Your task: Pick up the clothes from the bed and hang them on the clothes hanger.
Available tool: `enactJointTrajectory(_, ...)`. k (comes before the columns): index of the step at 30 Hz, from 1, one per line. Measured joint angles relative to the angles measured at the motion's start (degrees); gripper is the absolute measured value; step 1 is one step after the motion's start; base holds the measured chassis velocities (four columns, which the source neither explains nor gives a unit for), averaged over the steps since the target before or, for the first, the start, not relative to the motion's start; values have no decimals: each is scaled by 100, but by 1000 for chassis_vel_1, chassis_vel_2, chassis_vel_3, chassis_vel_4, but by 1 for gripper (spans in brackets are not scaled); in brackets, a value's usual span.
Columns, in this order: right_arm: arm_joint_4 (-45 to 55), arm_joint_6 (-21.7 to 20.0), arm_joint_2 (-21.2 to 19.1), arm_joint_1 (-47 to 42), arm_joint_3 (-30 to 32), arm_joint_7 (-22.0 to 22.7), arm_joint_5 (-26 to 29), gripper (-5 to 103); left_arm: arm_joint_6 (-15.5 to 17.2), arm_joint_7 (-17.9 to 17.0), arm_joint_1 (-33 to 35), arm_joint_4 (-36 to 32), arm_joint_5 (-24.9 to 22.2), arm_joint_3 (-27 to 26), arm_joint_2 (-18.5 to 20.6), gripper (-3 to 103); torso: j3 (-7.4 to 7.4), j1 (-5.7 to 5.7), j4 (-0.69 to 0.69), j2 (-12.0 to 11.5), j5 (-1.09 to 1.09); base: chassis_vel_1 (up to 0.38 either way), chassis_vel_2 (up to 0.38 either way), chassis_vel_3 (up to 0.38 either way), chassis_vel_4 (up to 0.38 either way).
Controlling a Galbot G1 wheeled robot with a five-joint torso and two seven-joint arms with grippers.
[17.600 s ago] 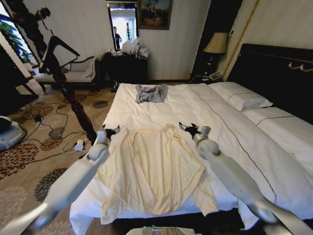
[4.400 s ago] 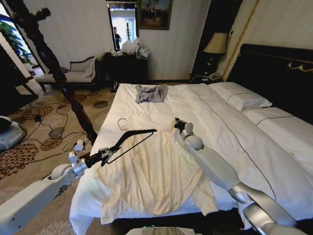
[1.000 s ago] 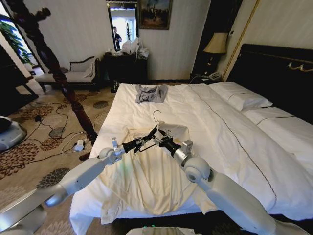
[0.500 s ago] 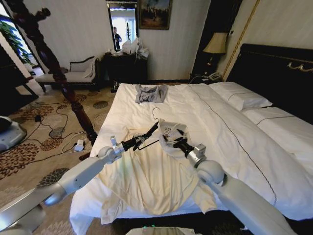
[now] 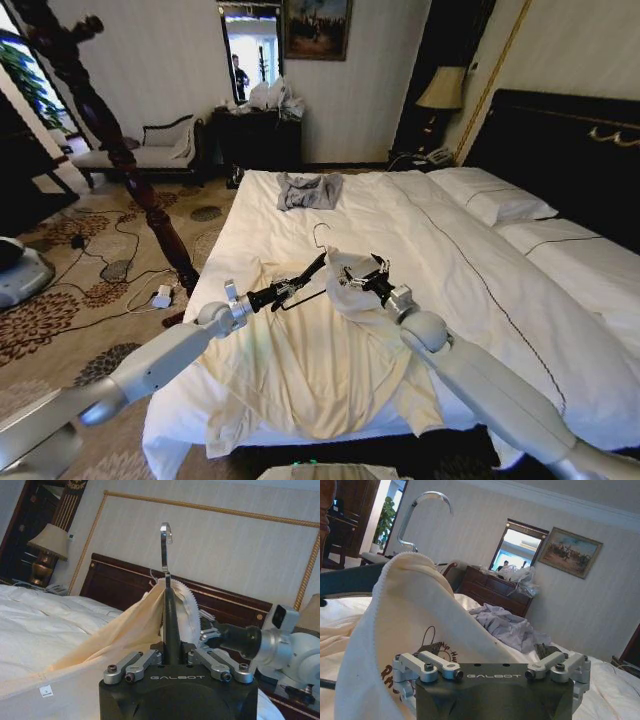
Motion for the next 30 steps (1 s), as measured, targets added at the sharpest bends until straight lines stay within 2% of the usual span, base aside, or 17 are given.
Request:
enactJointTrajectory(6, -176, 5, 41, 215, -177, 4, -25, 102, 5, 74, 32, -48, 51, 14, 84, 16, 0, 0, 0, 0, 0, 0, 0, 0, 0)
enactJointTrajectory(8, -195, 5, 47, 254, -215, -3, -22, 93, 5, 91, 47, -47, 78, 15, 95, 16, -1, 0, -1, 0, 0, 0, 0, 0, 0)
enactJointTrajectory(9, -213, 5, 57, 299, -268, -9, -15, 82, 2, 113, 67, -36, 114, 15, 97, 16, -1, 0, 0, 0, 0, 0, 0, 0, 0)
enactJointTrajectory(10, -218, 5, 58, 307, -286, -12, -16, 77, 1, 117, 71, -33, 121, 15, 95, 16, -1, 0, 0, 0, 0, 0, 0, 0, 0)
enactJointTrajectory(11, -218, 5, 58, 307, -286, -12, -16, 77, 1, 117, 71, -33, 121, 15, 95, 16, -1, 0, 0, 0, 0, 0, 0, 0, 0)
enactJointTrajectory(13, -220, 6, 47, 309, -334, -18, -52, 65, 0, 118, 72, -31, 133, 15, 84, 16, -1, 0, -1, 0, 0, 0, 0, 0, 0)
enactJointTrajectory(16, -223, 19, 29, 306, -367, -21, -109, 60, 0, 118, 59, -31, 137, 17, 81, 16, -1, 0, -1, 0, 0, 0, 0, 0, 0)
enactJointTrajectory(19, -240, 41, -1, 291, -407, -36, -212, 45, 0, 108, 22, -50, 156, 18, 82, 16, -1, 0, -1, 0, 1, 0, 0, 0, 0)
enactJointTrajectory(22, -253, 54, -16, 289, -414, -43, -240, 41, 1, 92, 17, -99, 182, -37, 86, 15, -1, 0, 0, 0, 0, 0, 0, 0, 0)
enactJointTrajectory(23, -268, 57, -23, 290, -414, -38, -239, 40, 0, 87, -2, -119, 177, -85, 78, 19, -1, 0, 1, 0, 0, 0, 0, 0, 0)
enactJointTrajectory(24, -275, 57, -24, 290, -414, -37, -234, 40, -2, 65, -30, -135, 166, -116, 70, 19, -1, 0, 1, 0, 0, 0, 0, 0, 0)
enactJointTrajectory(27, -288, 59, -23, 307, -440, -16, -200, 34, 37, -2, -157, -232, 57, -176, 84, 35, -1, 0, -3, 0, 1, 0, 0, 0, 0)
enactJointTrajectory(30, -285, 60, -13, 320, -462, -9, -190, 34, 53, -19, -171, -288, 38, -177, 120, 41, -1, 0, -1, 0, 1, 0, 0, 0, 0)
